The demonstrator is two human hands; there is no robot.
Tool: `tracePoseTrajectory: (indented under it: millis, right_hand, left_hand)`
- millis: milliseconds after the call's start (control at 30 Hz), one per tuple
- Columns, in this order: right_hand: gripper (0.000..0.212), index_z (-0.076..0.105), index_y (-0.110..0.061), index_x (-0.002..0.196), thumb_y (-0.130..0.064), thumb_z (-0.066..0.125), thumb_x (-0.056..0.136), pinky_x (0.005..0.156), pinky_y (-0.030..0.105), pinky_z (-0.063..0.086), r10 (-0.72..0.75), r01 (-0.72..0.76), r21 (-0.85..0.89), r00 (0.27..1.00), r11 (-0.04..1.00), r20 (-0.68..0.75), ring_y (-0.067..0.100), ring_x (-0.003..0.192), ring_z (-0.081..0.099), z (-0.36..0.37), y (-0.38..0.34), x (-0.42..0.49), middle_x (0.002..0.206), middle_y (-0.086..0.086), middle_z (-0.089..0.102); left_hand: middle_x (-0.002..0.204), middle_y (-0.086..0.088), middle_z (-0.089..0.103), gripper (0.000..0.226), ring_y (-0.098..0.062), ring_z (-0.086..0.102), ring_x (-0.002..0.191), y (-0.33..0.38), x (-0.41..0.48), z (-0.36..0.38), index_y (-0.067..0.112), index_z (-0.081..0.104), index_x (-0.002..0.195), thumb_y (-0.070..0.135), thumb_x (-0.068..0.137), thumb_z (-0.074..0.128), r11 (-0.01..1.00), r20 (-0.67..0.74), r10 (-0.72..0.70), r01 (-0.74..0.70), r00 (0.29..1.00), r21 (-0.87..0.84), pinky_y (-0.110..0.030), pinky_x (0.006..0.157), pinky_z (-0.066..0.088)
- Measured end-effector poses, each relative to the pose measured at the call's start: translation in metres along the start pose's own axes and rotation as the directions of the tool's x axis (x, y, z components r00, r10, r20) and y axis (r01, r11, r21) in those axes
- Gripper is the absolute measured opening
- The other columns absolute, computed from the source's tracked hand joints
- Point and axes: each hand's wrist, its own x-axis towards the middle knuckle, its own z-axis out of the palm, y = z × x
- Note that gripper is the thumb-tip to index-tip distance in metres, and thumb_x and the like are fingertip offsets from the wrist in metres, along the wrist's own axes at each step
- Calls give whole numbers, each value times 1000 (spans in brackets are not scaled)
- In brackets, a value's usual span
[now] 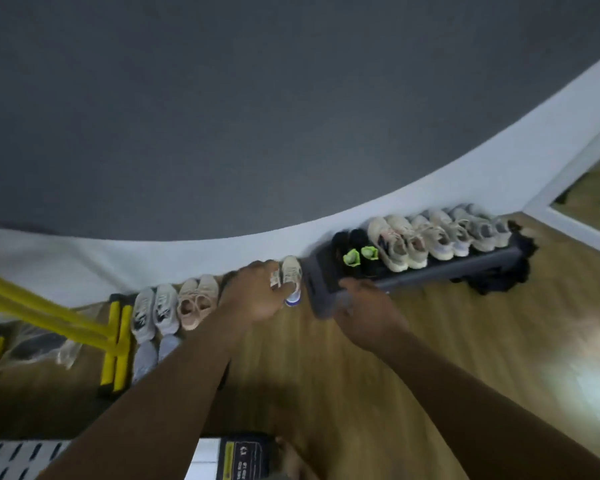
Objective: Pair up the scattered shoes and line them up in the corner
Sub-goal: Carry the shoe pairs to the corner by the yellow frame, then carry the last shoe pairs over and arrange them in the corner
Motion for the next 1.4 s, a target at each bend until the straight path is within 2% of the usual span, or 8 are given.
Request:
tracePoseTrajectory:
  millis: [200, 333, 400, 633, 833, 967, 1167, 1400]
  right_hand:
    - [54, 43, -22, 141, -37, 56, 91, 99, 35, 45, 218, -211, 80, 972, 974, -90, 24, 126, 48, -44, 124, -101, 135, 6, 52]
    - [57, 37, -22, 146, -38, 53, 93, 99, 40, 46, 385, -368, 137, 914, 920, -132, 27, 129, 47, -75, 196, -183, 140, 8, 48]
    - [57, 36, -24, 147, -37, 52, 94, 96, 36, 47, 450, -426, 160, 875, 890, -177, 26, 127, 49, -92, 227, -222, 142, 5, 46]
    - [55, 38, -25, 146, -38, 53, 94, 98, 37, 48, 728, -658, 313, 626, 685, -278, 29, 127, 49, -116, 319, -365, 143, 6, 46]
    - [53, 39, -22, 145, -36, 50, 96, 95, 36, 46, 877, -770, 422, 396, 479, -273, 29, 124, 50, -114, 371, -464, 141, 8, 46]
    - [50, 41, -23, 142, -36, 50, 95, 94, 38, 47, 938, -810, 486, 220, 329, -267, 29, 119, 52, -115, 393, -508, 139, 7, 48]
    - [37, 50, -23, 129, -33, 47, 93, 87, 36, 48, 973, -838, 530, 8, 132, -230, 28, 117, 51, -129, 418, -541, 124, 4, 54]
    - [33, 50, -26, 122, -34, 47, 90, 87, 36, 46, 975, -798, 602, -160, -35, -156, 28, 114, 51, -134, 439, -552, 122, 2, 52]
  left_hand:
    - [131, 0, 56, 48, -22, 55, 117, 145, -39, 53, 25, 55, 129, 52, 89, 54, 971, 77, 228, -232, 971, 53, -37, 96, 48]
    - [129, 1, 55, 44, -19, 56, 113, 245, -79, 94, 23, 58, 127, 49, 91, 54, 915, 155, 384, -398, 910, 67, -32, 91, 48]
    - [131, 3, 53, 47, -17, 56, 113, 292, -94, 114, 24, 58, 128, 52, 90, 53, 873, 191, 465, -484, 865, 66, -33, 92, 48]
    - [140, 0, 46, 46, -21, 53, 118, 458, -166, 190, 24, 53, 133, 50, 95, 48, 599, 374, 721, -796, 583, 85, -36, 96, 47]
    - [134, 6, 50, 38, -19, 55, 113, 555, -219, 251, 28, 55, 127, 47, 95, 47, 352, 506, 806, -936, 307, 8, -35, 91, 50]
    - [123, -1, 58, 32, -22, 56, 114, 605, -248, 288, 21, 62, 121, 37, 94, 53, 209, 490, 859, -975, 147, -74, -28, 93, 46]
    - [115, -2, 64, 29, -23, 60, 104, 665, -260, 332, 21, 66, 113, 37, 90, 57, 72, 510, 860, -980, -34, -187, -31, 93, 48]
    - [115, -1, 65, 31, -21, 61, 102, 716, -274, 364, 24, 66, 112, 41, 89, 55, -51, 531, 824, -958, -199, -281, -32, 91, 49]
